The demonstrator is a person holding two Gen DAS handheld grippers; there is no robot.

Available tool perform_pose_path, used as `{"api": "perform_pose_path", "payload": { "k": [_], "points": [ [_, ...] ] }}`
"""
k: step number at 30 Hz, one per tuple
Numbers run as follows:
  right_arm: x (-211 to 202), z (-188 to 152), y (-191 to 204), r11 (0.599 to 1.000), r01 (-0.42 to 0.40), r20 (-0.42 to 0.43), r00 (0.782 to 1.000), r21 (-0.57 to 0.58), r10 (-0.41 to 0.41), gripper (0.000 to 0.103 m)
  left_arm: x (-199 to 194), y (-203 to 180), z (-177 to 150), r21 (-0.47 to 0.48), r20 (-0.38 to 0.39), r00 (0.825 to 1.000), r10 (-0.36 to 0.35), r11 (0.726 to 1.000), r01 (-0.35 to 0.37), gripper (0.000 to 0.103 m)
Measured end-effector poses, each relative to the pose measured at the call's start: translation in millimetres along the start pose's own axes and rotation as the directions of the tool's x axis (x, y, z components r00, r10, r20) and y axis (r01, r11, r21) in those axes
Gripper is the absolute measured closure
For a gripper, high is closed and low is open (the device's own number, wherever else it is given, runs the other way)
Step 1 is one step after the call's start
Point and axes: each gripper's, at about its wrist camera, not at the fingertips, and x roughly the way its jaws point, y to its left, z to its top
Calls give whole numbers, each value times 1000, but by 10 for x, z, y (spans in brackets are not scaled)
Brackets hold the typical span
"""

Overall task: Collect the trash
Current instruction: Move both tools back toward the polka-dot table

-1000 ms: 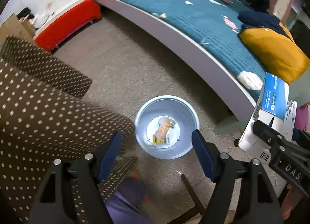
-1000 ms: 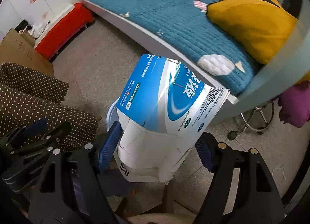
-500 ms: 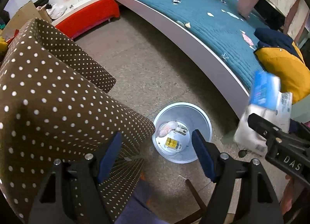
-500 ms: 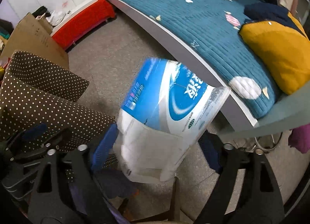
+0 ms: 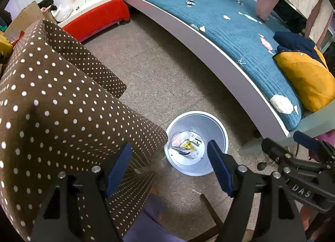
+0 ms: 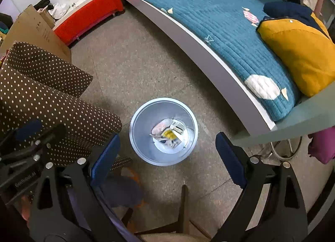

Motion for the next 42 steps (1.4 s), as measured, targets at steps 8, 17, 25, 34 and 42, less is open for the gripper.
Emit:
{"api": "perform_pose_path", "payload": {
  "k": [8, 17, 25, 34, 42],
  "points": [
    [-105, -117, -37, 1000, 7, 9, 1000, 5, -7, 13, -138, -142, -57, 30, 20, 999, -26, 999, 26, 30],
    [-354, -205, -86, 1000, 9, 60, 998, 23, -10, 13, -376, -248, -138, 63, 58, 998, -34, 998, 30, 30],
    [-621, -286, -51, 1000, 1, 119, 993, 17, -3, 13, -689, -240, -252, 70, 118, 992, -35, 997, 27, 30],
    [-1001, -359, 115, 1000, -24, 210, 977, -15, 26, 13, -1091, -77, -389, 45, 202, 979, -28, 999, 20, 29],
    [-1262, -397, 391, 996, -50, 267, 961, -79, 70, 13, -1456, 196, -518, -4, 276, 961, -10, 1000, 12, 29]
  ]
}}
